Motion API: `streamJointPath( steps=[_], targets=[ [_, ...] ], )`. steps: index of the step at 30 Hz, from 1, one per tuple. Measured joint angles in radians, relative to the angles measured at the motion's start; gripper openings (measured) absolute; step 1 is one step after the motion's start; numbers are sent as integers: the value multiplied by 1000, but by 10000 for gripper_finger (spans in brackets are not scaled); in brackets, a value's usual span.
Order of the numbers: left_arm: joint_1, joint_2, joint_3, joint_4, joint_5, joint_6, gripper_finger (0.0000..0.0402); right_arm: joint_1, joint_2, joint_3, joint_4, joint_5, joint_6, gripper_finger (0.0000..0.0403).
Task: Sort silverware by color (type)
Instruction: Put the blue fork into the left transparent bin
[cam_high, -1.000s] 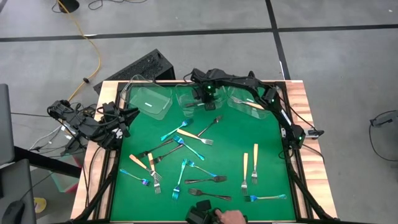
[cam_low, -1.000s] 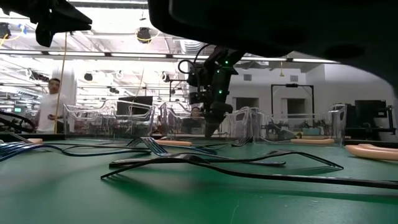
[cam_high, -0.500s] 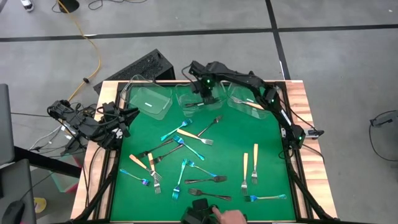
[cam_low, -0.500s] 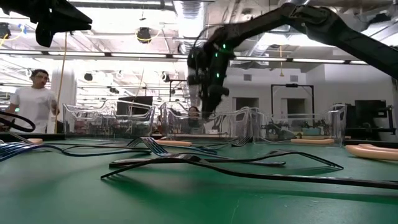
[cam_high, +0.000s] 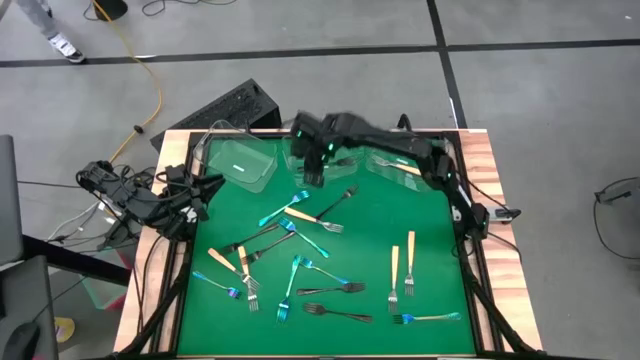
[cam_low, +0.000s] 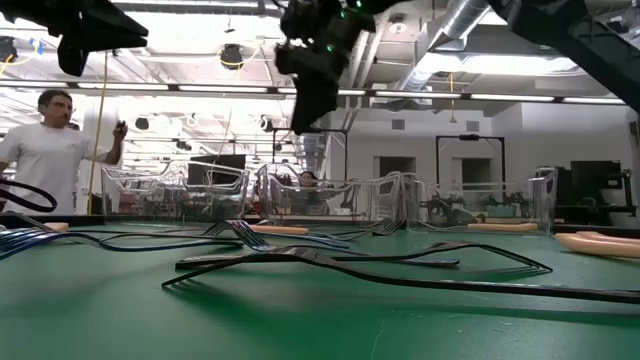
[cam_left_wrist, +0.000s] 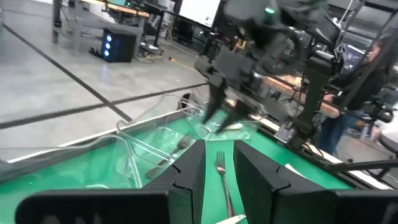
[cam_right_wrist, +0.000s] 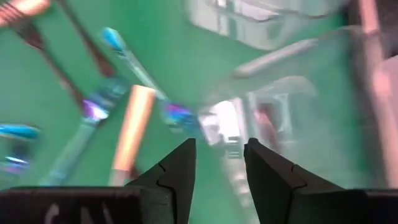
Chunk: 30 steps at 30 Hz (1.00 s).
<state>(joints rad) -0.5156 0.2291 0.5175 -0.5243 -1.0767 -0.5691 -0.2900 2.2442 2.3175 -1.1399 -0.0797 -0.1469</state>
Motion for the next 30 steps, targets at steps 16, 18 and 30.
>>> streamJointPath(
  steps=[16,18,30],
  targets=[
    [0,0,0,-1,35,-8,69,291,17,-20,75,136,168,159],
    [0,0,0,-1,35,-8,69,296,14,-73,107,136,193,159],
    [0,0,0,-1,34,-11,69,291,21,-253,135,128,326,159]
  ],
)
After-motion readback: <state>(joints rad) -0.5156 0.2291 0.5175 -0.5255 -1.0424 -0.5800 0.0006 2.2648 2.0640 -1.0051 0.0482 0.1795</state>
